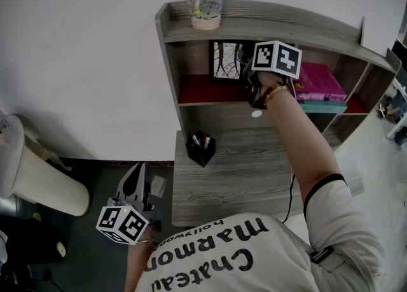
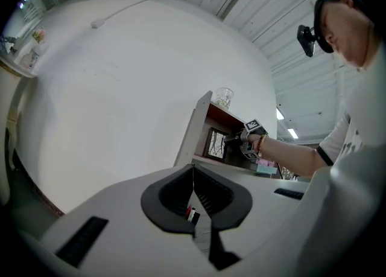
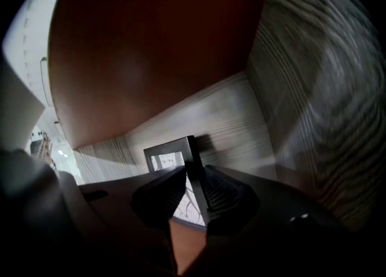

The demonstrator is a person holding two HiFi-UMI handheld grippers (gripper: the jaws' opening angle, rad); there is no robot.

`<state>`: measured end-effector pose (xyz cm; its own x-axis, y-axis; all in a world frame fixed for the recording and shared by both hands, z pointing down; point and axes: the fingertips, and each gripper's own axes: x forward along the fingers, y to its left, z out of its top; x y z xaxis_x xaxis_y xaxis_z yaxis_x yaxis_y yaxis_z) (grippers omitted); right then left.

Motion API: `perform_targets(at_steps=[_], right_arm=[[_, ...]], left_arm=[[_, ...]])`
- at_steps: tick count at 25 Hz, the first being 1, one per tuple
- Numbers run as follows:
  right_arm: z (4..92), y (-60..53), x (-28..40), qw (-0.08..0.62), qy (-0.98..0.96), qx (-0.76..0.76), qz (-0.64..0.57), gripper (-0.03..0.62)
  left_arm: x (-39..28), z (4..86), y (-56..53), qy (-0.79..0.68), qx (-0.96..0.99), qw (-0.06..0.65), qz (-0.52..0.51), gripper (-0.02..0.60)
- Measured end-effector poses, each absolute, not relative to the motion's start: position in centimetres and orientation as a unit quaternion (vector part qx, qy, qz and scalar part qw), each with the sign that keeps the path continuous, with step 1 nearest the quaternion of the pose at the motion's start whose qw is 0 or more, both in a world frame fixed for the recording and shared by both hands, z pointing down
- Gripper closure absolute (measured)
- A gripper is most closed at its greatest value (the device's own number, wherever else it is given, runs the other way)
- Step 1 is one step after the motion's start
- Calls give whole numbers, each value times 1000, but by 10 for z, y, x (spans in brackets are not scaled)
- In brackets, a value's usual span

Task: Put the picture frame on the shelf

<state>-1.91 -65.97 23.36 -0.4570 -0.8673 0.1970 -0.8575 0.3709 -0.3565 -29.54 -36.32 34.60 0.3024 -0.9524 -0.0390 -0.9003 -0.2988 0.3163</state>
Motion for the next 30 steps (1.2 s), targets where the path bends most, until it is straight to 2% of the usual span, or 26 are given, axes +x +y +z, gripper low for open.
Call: perform_targets(at_steps=[30], right_arm=[[238, -670, -20, 24, 823, -529, -206, 488]], left_arm=[[-296, 348, -370, -580, 799, 115, -110, 565]])
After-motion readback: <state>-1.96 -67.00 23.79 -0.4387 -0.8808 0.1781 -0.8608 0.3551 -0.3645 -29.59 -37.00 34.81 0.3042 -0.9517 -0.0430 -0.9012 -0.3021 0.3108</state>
